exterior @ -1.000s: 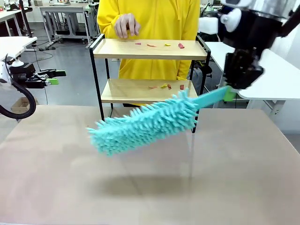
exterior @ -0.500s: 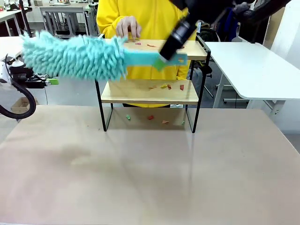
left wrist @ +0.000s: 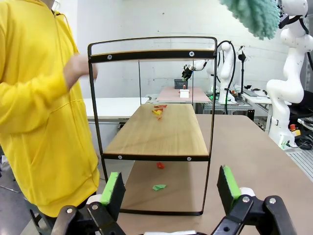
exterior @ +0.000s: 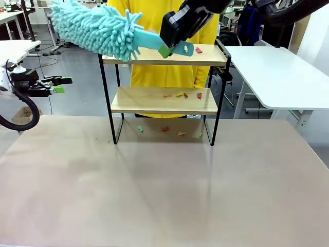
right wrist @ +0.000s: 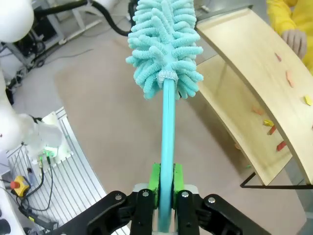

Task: Clean the shelf.
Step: Clean the specific section of the Shelf indicated by the human with the Duster.

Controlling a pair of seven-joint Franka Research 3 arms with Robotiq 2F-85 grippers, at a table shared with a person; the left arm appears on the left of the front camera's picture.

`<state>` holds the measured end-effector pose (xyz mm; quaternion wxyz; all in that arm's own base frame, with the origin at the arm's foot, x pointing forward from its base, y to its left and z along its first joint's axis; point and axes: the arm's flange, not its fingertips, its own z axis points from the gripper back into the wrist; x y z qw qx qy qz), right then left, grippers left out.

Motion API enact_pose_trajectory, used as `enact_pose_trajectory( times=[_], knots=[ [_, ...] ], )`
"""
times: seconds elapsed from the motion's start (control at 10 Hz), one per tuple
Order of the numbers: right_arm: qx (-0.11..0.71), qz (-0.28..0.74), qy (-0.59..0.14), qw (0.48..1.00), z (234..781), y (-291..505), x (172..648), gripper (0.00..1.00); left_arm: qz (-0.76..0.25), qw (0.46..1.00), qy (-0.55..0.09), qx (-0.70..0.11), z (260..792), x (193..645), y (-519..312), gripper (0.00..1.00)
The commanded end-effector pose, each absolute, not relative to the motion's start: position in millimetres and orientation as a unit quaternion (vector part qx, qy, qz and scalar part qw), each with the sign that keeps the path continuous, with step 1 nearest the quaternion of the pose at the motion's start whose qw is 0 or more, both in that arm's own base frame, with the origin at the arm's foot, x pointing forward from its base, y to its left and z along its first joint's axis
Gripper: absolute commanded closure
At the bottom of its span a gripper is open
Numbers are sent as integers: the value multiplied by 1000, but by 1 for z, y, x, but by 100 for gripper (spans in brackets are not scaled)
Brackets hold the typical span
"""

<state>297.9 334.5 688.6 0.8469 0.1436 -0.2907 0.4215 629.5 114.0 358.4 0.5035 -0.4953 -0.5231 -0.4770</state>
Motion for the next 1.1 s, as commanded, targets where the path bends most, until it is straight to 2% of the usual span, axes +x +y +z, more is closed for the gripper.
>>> enact_pose_trajectory(
  times=[0.0, 0.1, 0.2, 0.3, 0.5, 0.7, 1.0],
  knots=[
    [149, 445, -287, 835, 689, 328, 299, 87, -479, 501, -527, -491, 361, 628, 114, 0],
    [144, 421, -291, 847, 689, 335, 298, 87, -479, 501, -527, -491, 361, 628, 114, 0],
    [74, 412, -327, 847, 706, 361, 288, 87, -479, 501, -527, -491, 361, 628, 114, 0],
    [47, 402, -348, 846, 728, 389, 285, 87, -479, 501, -527, -491, 361, 628, 114, 0],
    [-10, 336, -327, 883, 757, 436, 294, 87, -479, 501, -527, -491, 361, 628, 114, 0],
    [-31, 269, -290, 918, 762, 471, 314, 87, -479, 501, -527, -491, 361, 628, 114, 0],
    [-40, 207, -294, 932, 756, 496, 332, 87, -479, 501, -527, -491, 361, 628, 114, 0]
  ],
)
